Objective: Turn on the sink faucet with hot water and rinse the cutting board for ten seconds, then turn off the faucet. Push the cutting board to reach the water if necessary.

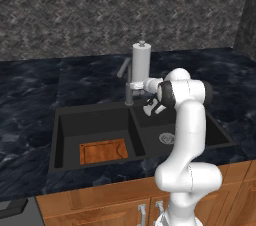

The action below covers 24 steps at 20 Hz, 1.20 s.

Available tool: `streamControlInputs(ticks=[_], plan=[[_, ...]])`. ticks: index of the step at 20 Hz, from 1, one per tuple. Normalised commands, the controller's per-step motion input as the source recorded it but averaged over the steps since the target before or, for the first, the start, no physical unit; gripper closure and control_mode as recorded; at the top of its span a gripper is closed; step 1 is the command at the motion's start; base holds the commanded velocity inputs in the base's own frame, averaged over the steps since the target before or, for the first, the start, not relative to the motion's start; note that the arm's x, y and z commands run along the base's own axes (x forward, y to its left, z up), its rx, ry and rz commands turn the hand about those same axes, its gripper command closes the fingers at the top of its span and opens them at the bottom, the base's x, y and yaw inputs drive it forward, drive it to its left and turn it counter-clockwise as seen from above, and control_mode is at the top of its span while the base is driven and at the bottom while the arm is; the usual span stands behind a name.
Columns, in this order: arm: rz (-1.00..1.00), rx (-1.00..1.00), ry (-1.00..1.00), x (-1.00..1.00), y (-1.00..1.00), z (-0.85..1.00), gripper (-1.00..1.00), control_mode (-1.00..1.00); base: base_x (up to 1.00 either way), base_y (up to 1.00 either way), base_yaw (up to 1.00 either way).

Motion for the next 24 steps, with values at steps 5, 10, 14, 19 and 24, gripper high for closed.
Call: streamControlInputs(ticks=[5, 10, 14, 19, 24], plan=[[0.0, 0.0, -0.07, 0.08, 0.0, 0.0, 1.0, -1.0, 0.0, 0.0, 0.0], [0.0, 0.0, -0.1, 0.03, 0.0, 0.0, 1.0, -1.0, 0.0, 0.0, 0.0], [0.0, 0.0, -0.08, 0.09, 0.0, 0.0, 1.0, -1.0, 0.0, 0.0, 0.0], [0.0, 0.0, -0.02, 0.01, 0.0, 0.0, 1.0, -1.0, 0.0, 0.0, 0.0], [0.0, 0.0, 0.0, 0.0, 0.0, -0.13, 1.0, -1.0, 0.0, 0.0, 0.0]])
